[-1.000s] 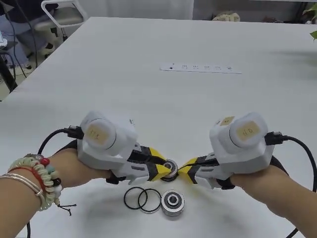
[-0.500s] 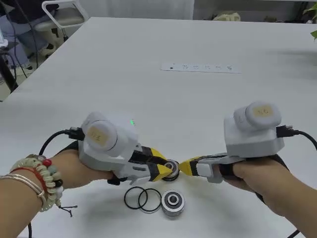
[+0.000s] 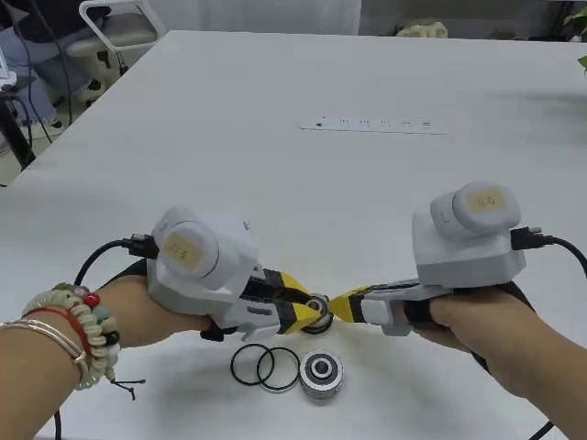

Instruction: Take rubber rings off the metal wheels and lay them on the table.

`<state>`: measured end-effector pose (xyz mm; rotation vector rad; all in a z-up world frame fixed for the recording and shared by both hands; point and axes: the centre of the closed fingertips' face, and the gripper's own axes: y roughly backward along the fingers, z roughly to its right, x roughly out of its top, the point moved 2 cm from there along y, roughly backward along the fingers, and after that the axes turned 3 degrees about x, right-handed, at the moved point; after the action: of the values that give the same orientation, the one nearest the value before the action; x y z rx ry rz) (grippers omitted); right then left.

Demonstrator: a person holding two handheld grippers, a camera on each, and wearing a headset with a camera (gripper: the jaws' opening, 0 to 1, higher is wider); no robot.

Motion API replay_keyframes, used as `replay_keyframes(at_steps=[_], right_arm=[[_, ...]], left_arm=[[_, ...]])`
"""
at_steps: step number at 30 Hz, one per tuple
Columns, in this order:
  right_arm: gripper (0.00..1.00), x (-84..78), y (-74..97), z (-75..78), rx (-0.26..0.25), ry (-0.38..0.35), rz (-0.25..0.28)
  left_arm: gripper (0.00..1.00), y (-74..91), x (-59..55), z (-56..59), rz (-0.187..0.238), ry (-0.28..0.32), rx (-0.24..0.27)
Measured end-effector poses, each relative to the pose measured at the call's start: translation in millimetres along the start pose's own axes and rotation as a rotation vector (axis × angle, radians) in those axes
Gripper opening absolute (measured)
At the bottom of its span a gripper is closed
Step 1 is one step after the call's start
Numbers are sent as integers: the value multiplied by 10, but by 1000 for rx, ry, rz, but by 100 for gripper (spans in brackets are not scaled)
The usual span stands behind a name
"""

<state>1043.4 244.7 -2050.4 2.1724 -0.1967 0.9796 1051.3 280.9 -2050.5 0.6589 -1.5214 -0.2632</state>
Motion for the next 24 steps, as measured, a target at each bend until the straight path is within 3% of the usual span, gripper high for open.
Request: replay_keyframes(at_steps=[24], right_arm=[[0, 31, -15, -59, 19, 32, 2]], left_arm=[[8, 0, 3, -3, 4, -3, -2]])
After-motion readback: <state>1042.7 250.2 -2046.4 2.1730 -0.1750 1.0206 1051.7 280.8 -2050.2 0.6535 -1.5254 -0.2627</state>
